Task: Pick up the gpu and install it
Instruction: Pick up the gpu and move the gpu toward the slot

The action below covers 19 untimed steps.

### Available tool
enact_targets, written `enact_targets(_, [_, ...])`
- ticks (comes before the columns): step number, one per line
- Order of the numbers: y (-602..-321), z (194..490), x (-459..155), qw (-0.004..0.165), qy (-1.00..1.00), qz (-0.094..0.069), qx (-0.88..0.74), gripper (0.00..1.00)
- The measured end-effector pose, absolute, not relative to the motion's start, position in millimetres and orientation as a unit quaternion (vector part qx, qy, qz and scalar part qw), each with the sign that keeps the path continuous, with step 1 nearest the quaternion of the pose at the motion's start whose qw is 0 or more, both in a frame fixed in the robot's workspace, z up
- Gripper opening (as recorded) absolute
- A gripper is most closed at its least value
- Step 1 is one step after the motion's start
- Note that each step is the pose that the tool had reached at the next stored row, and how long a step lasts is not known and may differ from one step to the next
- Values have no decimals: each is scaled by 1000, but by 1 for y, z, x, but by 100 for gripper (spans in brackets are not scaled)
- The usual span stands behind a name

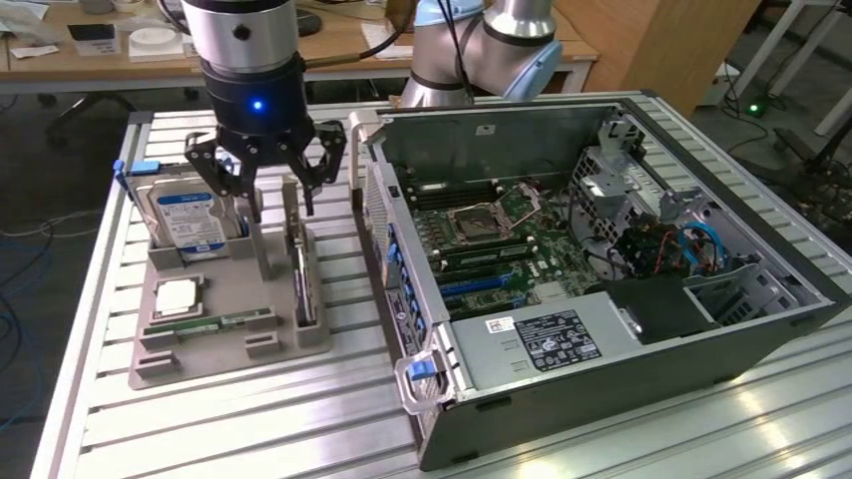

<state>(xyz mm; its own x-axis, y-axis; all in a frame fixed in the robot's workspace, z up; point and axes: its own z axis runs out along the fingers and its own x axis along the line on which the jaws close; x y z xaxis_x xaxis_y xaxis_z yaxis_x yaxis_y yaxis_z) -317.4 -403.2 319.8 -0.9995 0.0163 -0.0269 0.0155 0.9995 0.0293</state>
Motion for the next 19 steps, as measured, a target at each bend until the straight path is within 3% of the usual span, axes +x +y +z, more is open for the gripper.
enact_targets(19, [-413,307,-315,5,1000,14,8,59])
